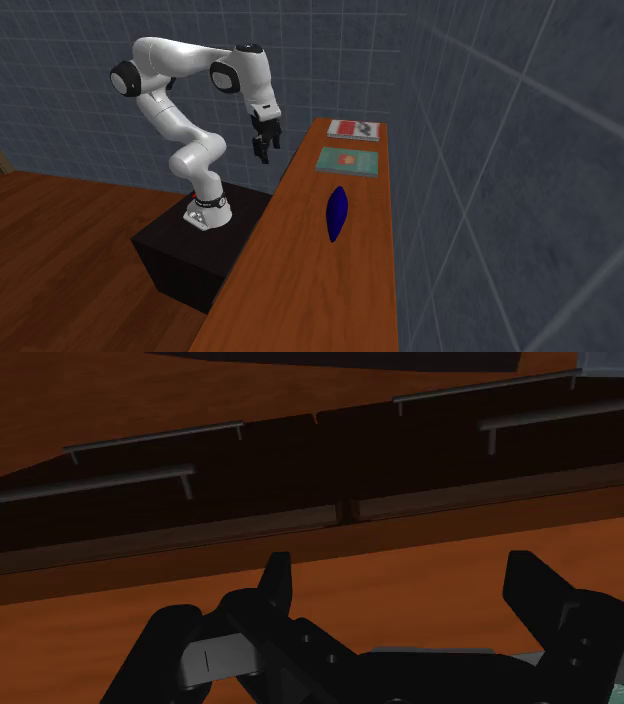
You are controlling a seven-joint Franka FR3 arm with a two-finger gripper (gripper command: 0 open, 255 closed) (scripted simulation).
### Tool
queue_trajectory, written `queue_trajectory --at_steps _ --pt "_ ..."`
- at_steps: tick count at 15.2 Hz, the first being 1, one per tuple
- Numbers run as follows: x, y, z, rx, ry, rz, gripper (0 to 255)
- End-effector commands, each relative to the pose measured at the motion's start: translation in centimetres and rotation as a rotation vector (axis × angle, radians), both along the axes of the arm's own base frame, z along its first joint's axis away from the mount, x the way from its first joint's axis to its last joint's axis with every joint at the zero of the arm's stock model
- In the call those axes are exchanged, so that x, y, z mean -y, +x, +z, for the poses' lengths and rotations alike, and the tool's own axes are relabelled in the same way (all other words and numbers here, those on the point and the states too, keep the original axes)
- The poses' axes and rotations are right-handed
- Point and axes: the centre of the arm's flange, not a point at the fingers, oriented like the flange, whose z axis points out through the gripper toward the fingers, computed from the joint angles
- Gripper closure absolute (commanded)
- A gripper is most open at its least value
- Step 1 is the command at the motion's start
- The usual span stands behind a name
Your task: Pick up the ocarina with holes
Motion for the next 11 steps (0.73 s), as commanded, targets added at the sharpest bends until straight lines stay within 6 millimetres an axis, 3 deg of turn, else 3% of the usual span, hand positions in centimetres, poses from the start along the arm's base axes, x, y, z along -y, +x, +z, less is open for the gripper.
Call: queue_trajectory --at_steps 1,6,11 --pt "0.0 0.0 0.0 0.0 0.0 0.0 0" --pt "-0.1 7.1 1.1 -0.053 -0.034 -0.19 0" --pt "1.1 14.1 1.8 -0.106 -0.067 -0.38 0"
